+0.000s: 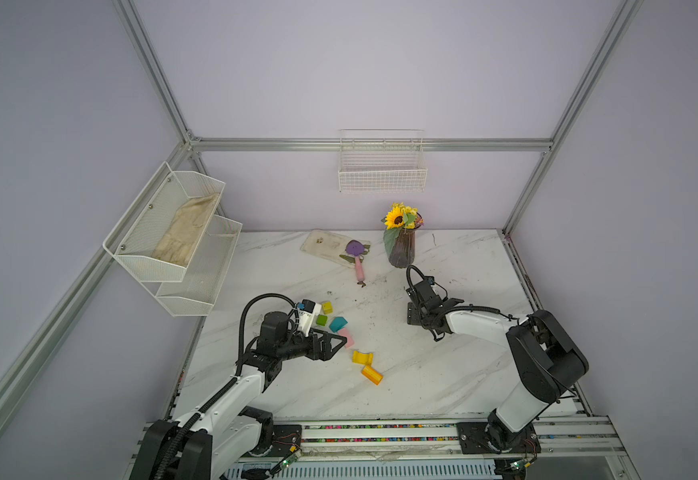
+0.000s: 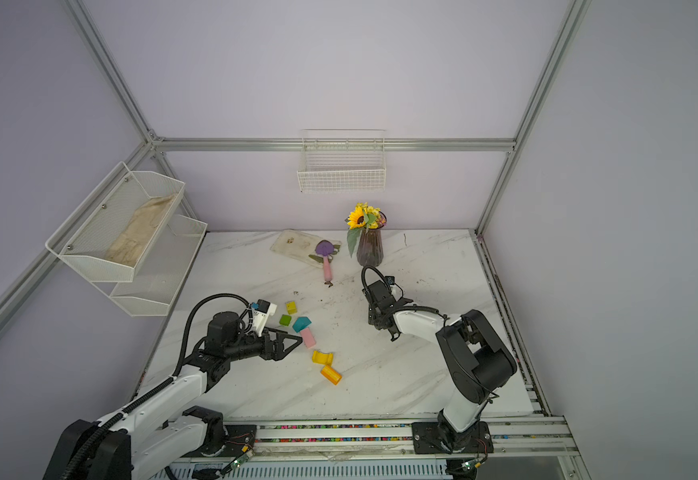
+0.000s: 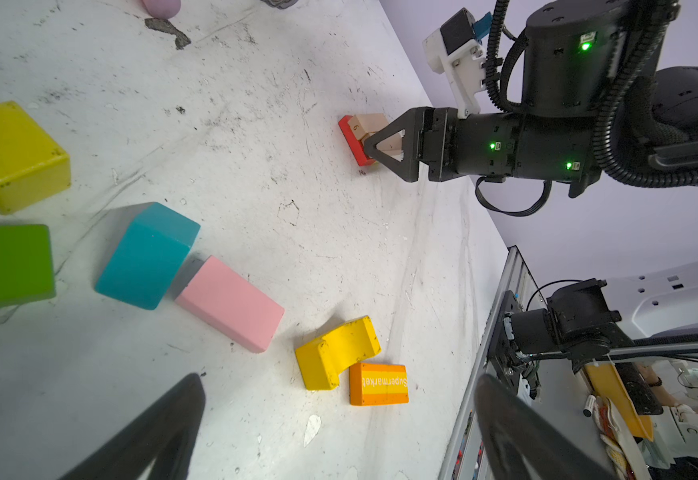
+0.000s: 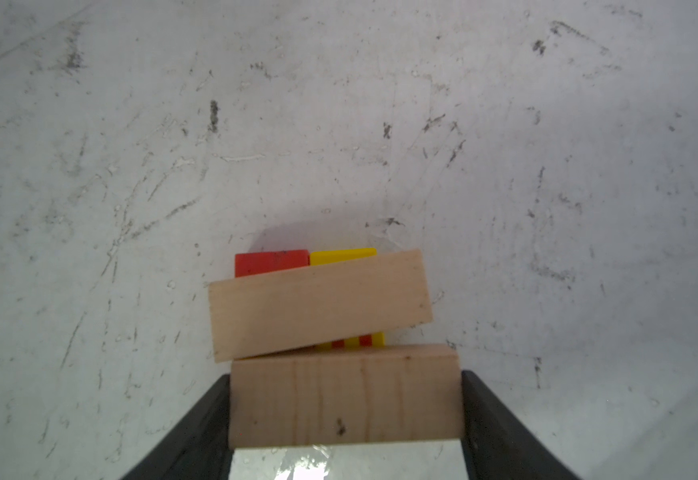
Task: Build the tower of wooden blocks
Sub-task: 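Lift the pale wood bar and carry it over the stacked bars, then lower the pale wood bar onto the first pale bar with the right gripper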
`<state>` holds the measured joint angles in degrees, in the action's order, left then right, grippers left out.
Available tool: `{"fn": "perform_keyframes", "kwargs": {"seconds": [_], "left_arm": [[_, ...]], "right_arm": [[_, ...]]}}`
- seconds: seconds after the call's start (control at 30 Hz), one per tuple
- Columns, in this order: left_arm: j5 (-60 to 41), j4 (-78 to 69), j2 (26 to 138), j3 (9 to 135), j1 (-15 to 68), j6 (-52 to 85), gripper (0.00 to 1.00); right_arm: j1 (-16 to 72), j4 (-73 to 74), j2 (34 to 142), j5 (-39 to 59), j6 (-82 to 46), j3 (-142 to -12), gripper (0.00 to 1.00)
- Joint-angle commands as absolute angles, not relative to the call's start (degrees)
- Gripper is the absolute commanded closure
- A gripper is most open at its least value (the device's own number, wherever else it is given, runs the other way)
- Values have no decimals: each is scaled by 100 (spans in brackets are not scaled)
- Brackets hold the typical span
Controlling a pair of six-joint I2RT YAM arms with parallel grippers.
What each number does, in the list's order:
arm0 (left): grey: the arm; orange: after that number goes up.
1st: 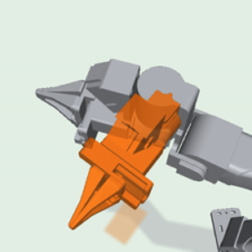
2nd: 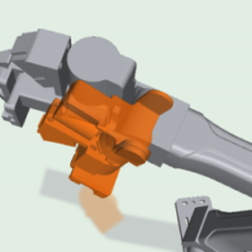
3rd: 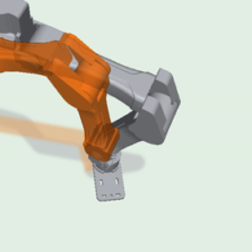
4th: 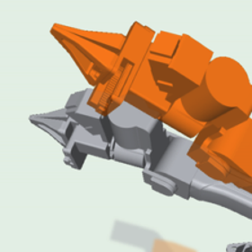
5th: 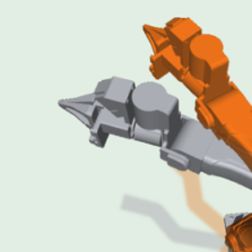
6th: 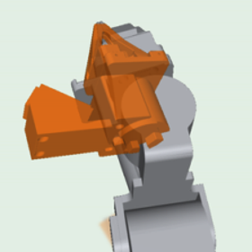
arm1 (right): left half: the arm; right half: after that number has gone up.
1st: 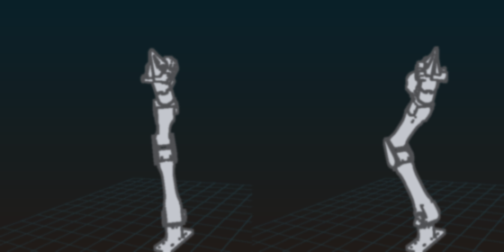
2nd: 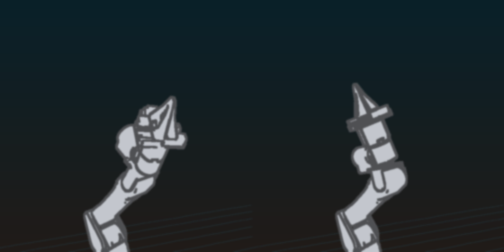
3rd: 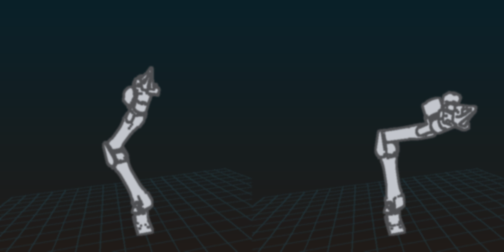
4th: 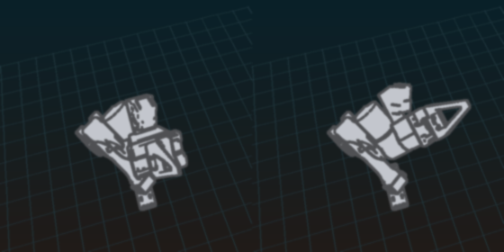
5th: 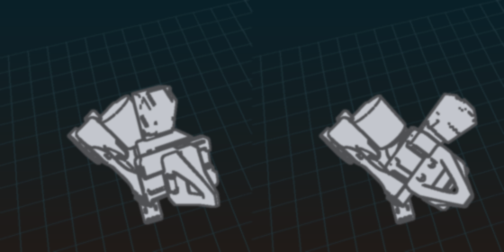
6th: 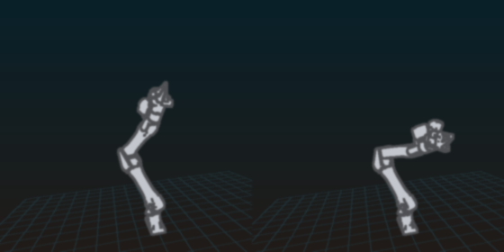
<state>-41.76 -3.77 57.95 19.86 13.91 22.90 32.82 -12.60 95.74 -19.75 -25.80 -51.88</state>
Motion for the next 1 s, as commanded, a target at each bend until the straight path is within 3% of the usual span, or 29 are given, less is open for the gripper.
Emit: {"fn": "perform_keyframes", "kwargs": {"seconds": [0.0, 0.7, 0.97], "left_arm": [[-4275, -582, 5801, 2035, 1384, 2176, 0], [-4306, -598, 5803, 2034, 1396, 2174, 0], [-4310, -595, 5806, 2038, 1396, 2175, 0]], "right_arm": [[3243, -1249, 9659, -1936, -2523, -5288, 52], [3182, -1222, 9843, -1768, -2629, -5359, 41], [3166, -1222, 9846, -1707, -2681, -5353, 29]]}}
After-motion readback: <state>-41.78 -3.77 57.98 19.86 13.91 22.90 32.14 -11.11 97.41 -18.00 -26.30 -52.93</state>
